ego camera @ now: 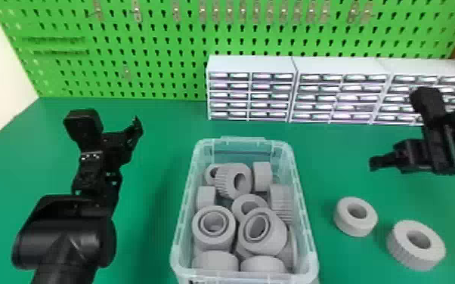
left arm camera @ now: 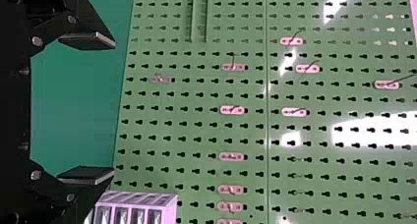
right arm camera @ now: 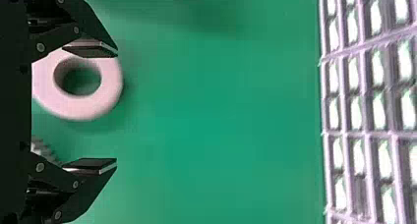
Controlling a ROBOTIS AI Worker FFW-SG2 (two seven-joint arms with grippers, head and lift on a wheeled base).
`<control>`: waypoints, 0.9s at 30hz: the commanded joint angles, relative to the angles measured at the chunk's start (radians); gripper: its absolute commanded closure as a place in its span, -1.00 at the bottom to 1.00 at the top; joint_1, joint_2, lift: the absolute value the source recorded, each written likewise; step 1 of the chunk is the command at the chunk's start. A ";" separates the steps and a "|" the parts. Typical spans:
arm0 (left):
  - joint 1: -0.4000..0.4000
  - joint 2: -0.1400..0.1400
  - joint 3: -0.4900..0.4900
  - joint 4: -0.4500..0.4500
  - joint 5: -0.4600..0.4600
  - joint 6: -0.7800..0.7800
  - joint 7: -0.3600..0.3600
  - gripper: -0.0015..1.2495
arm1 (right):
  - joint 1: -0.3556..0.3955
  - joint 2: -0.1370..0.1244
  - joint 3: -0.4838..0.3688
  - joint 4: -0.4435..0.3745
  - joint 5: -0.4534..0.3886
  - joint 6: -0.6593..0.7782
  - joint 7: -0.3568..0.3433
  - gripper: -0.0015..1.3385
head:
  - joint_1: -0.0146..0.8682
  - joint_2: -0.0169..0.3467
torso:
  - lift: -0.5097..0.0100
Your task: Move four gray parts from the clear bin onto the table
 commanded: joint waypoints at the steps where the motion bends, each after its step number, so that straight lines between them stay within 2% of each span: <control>1: -0.004 0.000 0.002 0.000 0.001 -0.001 0.000 -0.44 | -0.031 0.023 0.042 -0.020 -0.024 0.001 0.000 -0.30 | 0.60 -0.51 | 0.76; 5: -0.008 0.000 0.001 0.000 0.001 -0.001 0.000 -0.44 | -0.047 0.050 0.068 -0.037 -0.026 0.001 0.000 -0.30 | 0.60 -0.51 | 0.76; 10: -0.010 0.000 -0.013 0.000 0.000 -0.001 0.000 -0.44 | -0.053 0.067 0.092 -0.043 -0.046 0.001 0.000 -0.30 | 0.60 -0.51 | 0.76; 18: -0.002 0.000 -0.005 0.000 -0.002 -0.001 0.000 -0.44 | -0.062 0.069 0.118 -0.062 -0.087 0.001 0.000 -0.30 | 0.60 -0.51 | 0.76; 27: 0.001 0.000 -0.004 0.000 -0.002 0.000 0.000 -0.44 | -0.065 0.093 0.151 -0.072 -0.103 0.001 0.000 -0.29 | 0.60 -0.51 | 0.76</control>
